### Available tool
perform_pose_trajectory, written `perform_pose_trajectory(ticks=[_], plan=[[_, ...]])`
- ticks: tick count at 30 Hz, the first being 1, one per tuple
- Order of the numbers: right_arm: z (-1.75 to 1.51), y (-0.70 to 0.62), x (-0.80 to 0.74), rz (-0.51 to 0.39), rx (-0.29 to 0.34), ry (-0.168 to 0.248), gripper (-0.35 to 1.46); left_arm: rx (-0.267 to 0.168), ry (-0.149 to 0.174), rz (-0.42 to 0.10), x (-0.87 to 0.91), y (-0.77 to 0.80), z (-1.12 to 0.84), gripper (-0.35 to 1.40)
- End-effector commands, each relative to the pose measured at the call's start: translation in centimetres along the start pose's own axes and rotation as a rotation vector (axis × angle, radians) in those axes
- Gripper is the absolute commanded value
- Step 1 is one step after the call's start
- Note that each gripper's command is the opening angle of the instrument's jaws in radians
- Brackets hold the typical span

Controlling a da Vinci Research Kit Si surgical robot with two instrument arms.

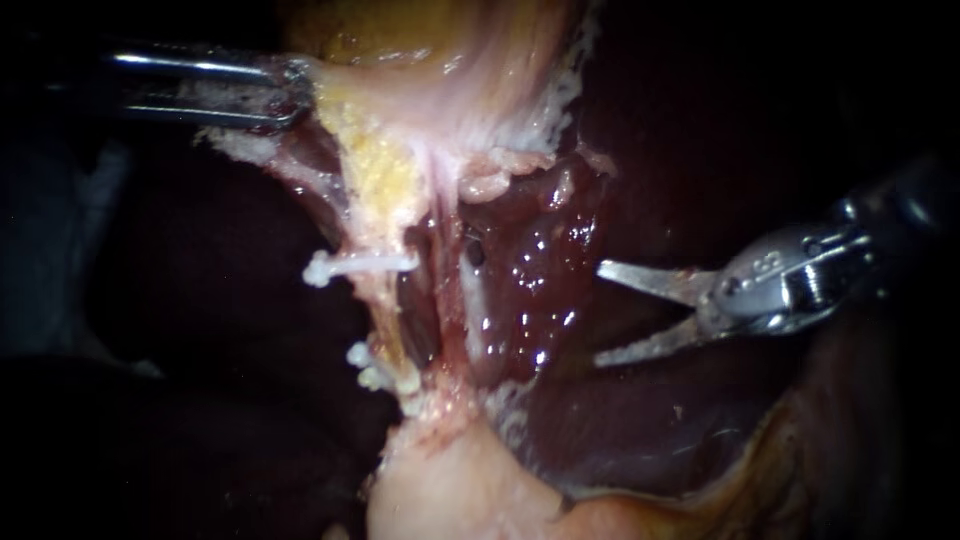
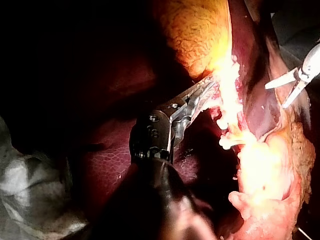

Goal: Go to the cutting position left tube

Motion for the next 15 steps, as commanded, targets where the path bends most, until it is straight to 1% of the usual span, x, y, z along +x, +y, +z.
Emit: perform_pose_trajectory(ticks=[1, 2, 5, 8, 11, 15], plan=[[0.06, -0.04, 0.04, 0.005, 0.013, 0.011, 1.45, 0.001, 0.000, 0.001, 0.00, 0.00, 0.00, -0.35], [0.13, -0.09, 0.11, 0.014, 0.026, 0.025, 1.45, 0.001, 0.000, 0.001, 0.00, 0.00, 0.00, -0.35], [0.30, -0.15, 0.24, 0.039, 0.056, 0.060, 1.45, 0.002, 0.000, 0.001, -0.01, 0.00, 0.00, -0.35], [0.46, -0.16, 0.32, 0.061, 0.090, 0.091, 1.45, 0.003, 0.001, 0.001, -0.02, 0.00, 0.01, -0.35], [0.61, -0.14, 0.36, 0.085, 0.126, 0.115, 1.45, 0.006, 0.002, 0.001, -0.02, 0.01, 0.02, -0.35], [0.79, -0.10, 0.36, 0.093, 0.149, 0.118, 1.45, 0.007, 0.003, 0.001, -0.03, 0.01, 0.03, -0.35]])
